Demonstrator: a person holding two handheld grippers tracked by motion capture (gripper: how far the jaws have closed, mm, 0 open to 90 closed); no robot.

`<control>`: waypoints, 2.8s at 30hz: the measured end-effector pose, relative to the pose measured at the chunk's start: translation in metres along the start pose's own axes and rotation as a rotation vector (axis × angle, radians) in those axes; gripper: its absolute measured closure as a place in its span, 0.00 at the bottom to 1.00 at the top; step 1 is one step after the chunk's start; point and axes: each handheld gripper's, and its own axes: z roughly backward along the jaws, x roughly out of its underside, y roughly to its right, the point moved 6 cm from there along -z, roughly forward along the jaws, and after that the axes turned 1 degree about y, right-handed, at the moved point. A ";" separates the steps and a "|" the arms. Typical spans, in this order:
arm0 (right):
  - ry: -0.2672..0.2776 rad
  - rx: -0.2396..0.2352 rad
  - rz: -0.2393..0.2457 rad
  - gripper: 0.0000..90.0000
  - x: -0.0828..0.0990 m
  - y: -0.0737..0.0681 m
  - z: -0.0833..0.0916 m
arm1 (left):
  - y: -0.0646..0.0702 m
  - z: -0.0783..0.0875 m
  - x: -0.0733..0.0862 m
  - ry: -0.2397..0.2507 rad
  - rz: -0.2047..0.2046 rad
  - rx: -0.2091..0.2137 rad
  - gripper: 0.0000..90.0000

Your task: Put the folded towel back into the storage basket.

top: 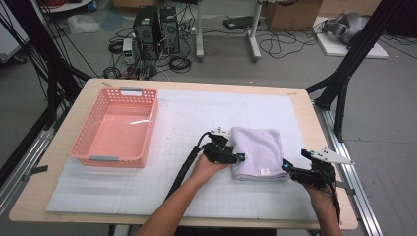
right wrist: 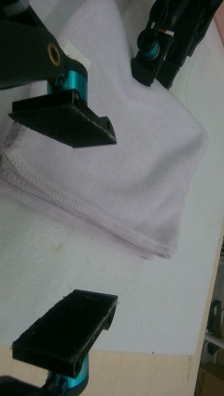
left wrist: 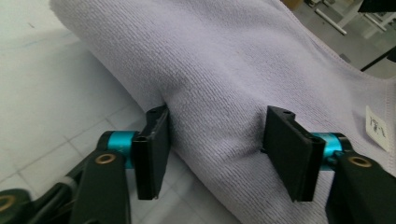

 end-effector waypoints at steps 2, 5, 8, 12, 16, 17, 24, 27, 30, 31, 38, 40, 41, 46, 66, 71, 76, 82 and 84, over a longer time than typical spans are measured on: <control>-0.003 0.001 0.008 0.20 0.000 0.000 -0.001 | 0.002 0.000 -0.001 -0.001 -0.020 0.004 0.63; -0.007 0.000 0.005 0.20 0.000 -0.001 -0.001 | 0.000 0.004 -0.003 0.009 -0.039 0.009 0.81; -0.006 0.003 0.001 0.20 0.001 0.001 0.000 | -0.003 0.010 -0.004 0.005 -0.051 0.014 0.84; -0.004 0.002 -0.001 0.20 0.001 0.001 0.000 | -0.006 0.016 -0.003 0.018 -0.046 0.018 0.85; -0.005 0.001 0.002 0.20 0.001 0.001 0.000 | -0.014 0.030 -0.003 0.022 -0.056 0.012 0.85; -0.002 0.004 0.003 0.20 0.000 0.001 0.000 | -0.017 0.035 -0.003 0.025 -0.058 0.005 0.85; -0.004 0.002 0.010 0.20 0.000 0.000 -0.001 | -0.042 0.073 0.003 0.080 -0.091 -0.041 0.85; -0.006 0.000 0.009 0.20 0.000 -0.001 -0.001 | -0.049 0.086 0.006 0.105 -0.120 -0.051 0.85; -0.006 -0.003 0.013 0.20 0.000 -0.003 -0.002 | -0.055 0.098 0.010 0.137 -0.130 -0.064 0.85; -0.008 -0.002 0.012 0.20 0.000 -0.003 -0.002 | -0.057 0.102 0.011 0.141 -0.128 -0.066 0.85; -0.008 -0.003 0.009 0.20 0.001 -0.003 -0.003 | -0.068 0.123 0.015 0.184 -0.127 -0.078 0.85; -0.011 -0.004 0.010 0.20 0.001 -0.004 -0.003 | -0.072 0.127 0.015 0.196 -0.100 -0.086 0.84; -0.010 -0.004 0.013 0.20 0.000 -0.004 -0.003 | -0.074 0.128 0.015 0.200 -0.091 -0.096 0.84; -0.016 -0.005 0.013 0.20 0.001 -0.005 -0.004 | -0.082 0.123 0.020 0.182 -0.015 -0.132 0.75; -0.019 -0.016 0.024 0.20 0.001 -0.008 -0.007 | -0.079 0.092 0.022 0.100 0.079 -0.193 0.32; -0.020 -0.016 0.018 0.20 0.001 -0.008 -0.007 | -0.078 0.091 0.022 0.086 0.024 -0.188 0.49; -0.018 -0.018 0.021 0.20 0.000 -0.009 -0.007 | -0.074 0.091 0.020 0.103 -0.015 -0.190 0.72; -0.014 -0.018 0.017 0.20 0.000 -0.007 -0.007 | -0.070 0.100 0.014 0.193 -0.058 -0.147 0.78; -0.015 -0.015 0.014 0.20 0.001 -0.006 -0.006 | -0.064 0.106 0.008 0.246 -0.090 -0.122 0.78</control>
